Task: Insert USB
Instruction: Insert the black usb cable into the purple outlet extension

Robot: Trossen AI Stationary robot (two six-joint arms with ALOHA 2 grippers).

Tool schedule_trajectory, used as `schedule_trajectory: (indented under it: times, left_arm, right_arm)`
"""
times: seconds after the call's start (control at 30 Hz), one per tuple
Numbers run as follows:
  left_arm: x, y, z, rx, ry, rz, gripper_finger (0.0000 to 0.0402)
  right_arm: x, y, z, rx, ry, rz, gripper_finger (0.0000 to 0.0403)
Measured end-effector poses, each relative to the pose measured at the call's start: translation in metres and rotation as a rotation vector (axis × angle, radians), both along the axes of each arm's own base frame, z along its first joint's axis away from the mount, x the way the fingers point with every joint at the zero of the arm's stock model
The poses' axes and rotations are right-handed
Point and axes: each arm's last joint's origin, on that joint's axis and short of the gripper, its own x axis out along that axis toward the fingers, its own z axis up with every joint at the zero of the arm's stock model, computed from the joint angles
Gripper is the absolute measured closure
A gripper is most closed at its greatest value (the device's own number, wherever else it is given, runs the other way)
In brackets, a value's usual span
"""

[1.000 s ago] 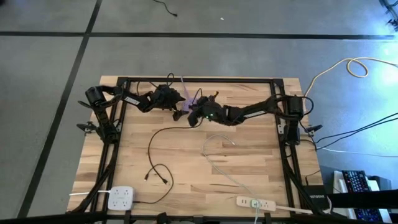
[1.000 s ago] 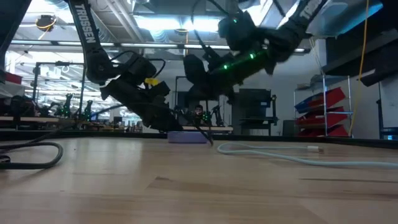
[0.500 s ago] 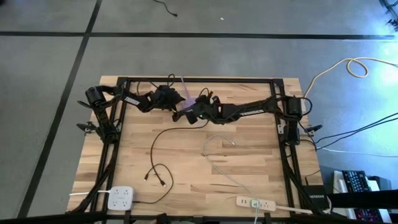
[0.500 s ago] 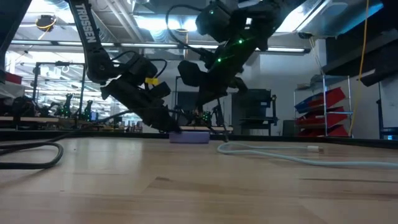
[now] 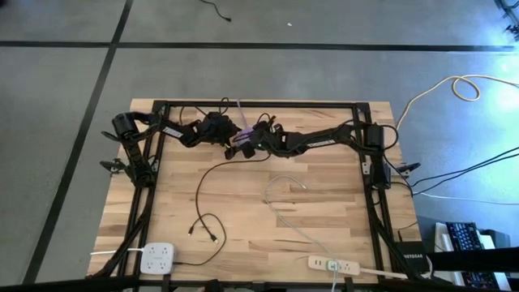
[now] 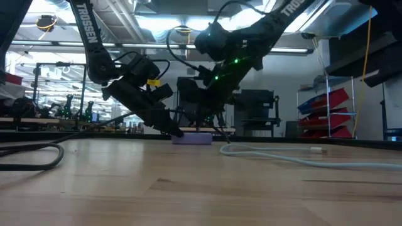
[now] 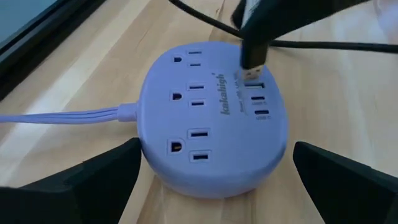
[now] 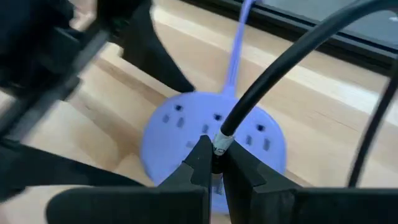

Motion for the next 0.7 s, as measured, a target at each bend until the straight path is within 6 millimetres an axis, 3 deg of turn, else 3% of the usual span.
schedule_trajectory:
  times: [0.5, 0.7]
  left_arm:
    - [0.0008, -0.001, -0.0005, -0.001, -0.001, 0.014, 0.0002]
    - [0.0016, -0.0024, -0.0005, -0.002, -0.001, 0.01, 0.0002]
  right_arm:
    - [0.0012, 0.0002, -0.0047, 0.008, -0.02, -0.047, 0.0402]
    - [0.0027, 0.0089, -0.0037, -0.047, -0.016, -0.079, 0.0402]
